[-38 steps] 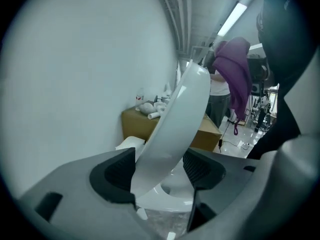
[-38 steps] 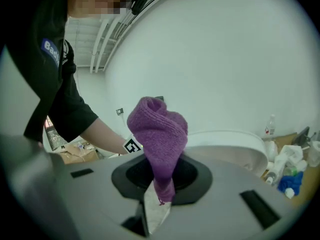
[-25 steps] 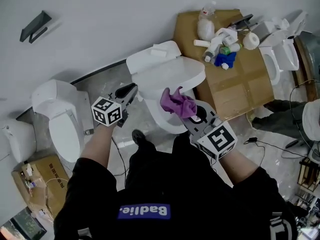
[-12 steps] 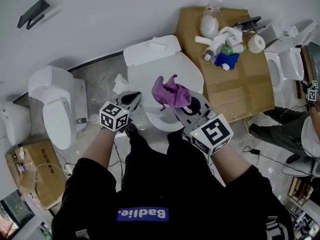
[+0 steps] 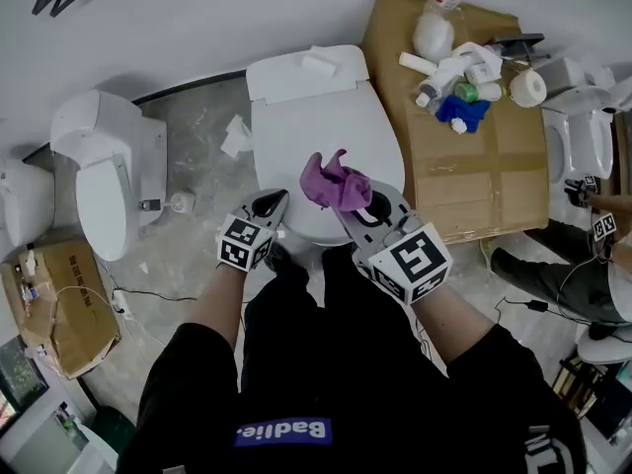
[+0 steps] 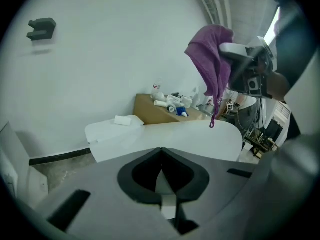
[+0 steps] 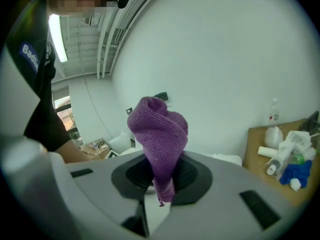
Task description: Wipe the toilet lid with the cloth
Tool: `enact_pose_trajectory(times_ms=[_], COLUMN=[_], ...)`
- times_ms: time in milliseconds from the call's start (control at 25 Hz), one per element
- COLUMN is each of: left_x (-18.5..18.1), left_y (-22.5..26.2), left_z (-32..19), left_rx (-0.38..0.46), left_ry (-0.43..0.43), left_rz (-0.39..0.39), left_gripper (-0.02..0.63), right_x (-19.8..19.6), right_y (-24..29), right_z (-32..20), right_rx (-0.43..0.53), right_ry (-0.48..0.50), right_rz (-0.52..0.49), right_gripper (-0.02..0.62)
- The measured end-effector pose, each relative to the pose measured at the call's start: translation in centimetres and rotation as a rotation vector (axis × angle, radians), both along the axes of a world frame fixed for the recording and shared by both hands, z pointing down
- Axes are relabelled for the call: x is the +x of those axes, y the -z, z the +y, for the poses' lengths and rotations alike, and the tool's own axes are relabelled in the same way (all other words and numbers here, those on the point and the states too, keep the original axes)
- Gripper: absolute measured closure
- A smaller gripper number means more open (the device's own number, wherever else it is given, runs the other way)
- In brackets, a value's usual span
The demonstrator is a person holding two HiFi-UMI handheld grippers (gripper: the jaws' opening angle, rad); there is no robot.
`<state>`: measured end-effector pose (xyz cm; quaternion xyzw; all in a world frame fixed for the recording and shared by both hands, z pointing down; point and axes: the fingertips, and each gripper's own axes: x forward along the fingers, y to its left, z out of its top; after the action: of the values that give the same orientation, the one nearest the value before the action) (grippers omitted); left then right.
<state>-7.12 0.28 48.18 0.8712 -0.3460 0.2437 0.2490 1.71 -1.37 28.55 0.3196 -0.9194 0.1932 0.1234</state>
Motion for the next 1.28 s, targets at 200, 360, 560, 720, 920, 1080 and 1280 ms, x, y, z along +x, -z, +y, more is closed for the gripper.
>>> enact_pose_trajectory(times_ms=[200,360,560,720,920,1080,1280], left_x=[0.6,1.1,1.4,1.1,-1.1,-3.7,-6.4], left_y=[-3.1,-5.6,-7.5,-7.6,-4.6,-2.3,-2.0], left_z=[2.6,4.3,5.5,5.4,2.4,-1.3,-5.3], left_rx=[-0.040,-0.083,-0.124,-0.122,-0.042,0.047,0.115], left_ry=[-0.017,-0.022,-0.050,-0.031,0.045,0.125,0.189], left_rz=[0.006,0.012,0.045,0.090,0.141,0.165,0.191], left_gripper=[0.589,0.589,0.589,0.589,0.589,0.589,0.589], right_x=[-1.1,-1.8,-2.8,-3.7,-5.8,-9.1,-13.5], right_y=[-3.0,-5.7,-8.9,-11.3,-14.2,-18.3,-24.5], right_z=[0.7,1.0,0.9,-0.2,-4.2,-8.8,-14.1], right_rx=[-0.033,-0.064,-0.092,-0.102,-0.041,0.010,0.040], right_ry=[-0.013,-0.018,-0.020,-0.028,0.031,0.122,0.199], right_rz=[0.035,0.063,0.083,0.099,0.180,0.284,0.388], right_gripper=[0.529,0.529,0.529,0.529,0.529,0.529,0.529])
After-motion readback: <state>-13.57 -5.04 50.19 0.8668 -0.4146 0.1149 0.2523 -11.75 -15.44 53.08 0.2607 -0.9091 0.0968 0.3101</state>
